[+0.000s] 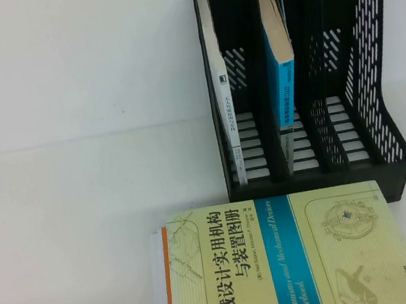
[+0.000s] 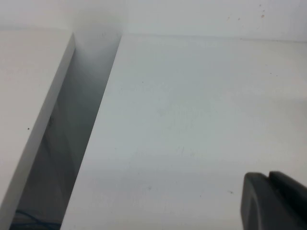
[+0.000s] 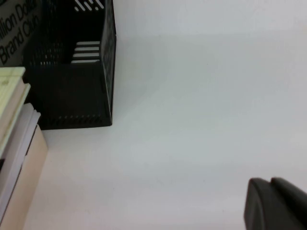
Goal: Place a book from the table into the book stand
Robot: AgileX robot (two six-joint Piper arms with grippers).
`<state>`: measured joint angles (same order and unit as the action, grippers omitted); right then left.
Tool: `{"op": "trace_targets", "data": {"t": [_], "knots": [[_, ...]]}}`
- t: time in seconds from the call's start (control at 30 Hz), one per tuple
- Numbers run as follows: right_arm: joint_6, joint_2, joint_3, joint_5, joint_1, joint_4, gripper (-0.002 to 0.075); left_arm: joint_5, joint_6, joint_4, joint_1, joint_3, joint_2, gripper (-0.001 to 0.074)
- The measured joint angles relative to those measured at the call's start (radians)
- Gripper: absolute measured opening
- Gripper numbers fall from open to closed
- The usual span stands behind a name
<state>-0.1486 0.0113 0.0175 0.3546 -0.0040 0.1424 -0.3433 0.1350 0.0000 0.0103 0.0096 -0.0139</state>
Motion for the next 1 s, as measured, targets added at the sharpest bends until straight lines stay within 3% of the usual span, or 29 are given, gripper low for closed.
{"op": "trace_targets", "data": {"t": [0.5,1.0], "knots": [[0.0,0.0,0.002,-0.013,0.0,0.0,-0.0003,0.0,0.0,0.0,0.0,0.0,0.0,-0.0004],[0.0,0.0,0.009,-0.183,0.0,0.0,-0.0003,0.017,0.0,0.0,0.0,0.002,0.0,-0.0004]]}}
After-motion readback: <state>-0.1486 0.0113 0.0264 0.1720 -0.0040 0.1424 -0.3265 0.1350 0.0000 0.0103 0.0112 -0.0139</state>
